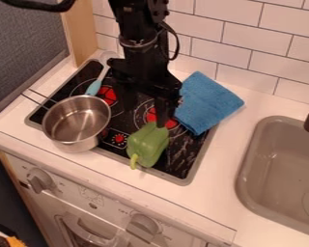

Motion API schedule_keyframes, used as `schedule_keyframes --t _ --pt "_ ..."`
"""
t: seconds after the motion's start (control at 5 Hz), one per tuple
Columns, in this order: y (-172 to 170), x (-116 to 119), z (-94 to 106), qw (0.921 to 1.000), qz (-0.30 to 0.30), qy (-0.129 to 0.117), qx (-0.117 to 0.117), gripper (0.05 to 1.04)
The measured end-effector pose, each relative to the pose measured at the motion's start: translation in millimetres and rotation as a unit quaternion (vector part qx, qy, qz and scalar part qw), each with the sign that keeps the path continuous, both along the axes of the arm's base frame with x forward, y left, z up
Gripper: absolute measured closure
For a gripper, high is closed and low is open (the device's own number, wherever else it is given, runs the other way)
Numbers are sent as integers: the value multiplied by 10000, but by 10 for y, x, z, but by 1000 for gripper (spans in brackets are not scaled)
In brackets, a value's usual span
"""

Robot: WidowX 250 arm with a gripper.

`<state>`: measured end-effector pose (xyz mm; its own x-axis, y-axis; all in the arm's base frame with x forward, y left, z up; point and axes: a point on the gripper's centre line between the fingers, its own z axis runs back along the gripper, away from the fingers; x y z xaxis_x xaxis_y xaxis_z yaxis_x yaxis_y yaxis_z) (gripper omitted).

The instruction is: Put the silver pot on top of the blue cloth

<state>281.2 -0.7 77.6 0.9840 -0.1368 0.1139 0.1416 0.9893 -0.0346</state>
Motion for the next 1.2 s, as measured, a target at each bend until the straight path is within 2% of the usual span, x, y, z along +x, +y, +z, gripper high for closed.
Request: schedule_keyframes --t 0.2,0.4,0.6,0.8,1.0,1.2 --pt "0 -16 -63 9999 38 117 -7 82" --pt "125 -50 -12 9996 270 57 92 82" --pt "430 -122 49 9969 764 -103 149 82" --pt "554 -123 -69 9953 913 27 335 82" --pt "707 -134 -347 9918 1154 394 380 82" --pt "709 -90 -524 9908 1183 574 330 82"
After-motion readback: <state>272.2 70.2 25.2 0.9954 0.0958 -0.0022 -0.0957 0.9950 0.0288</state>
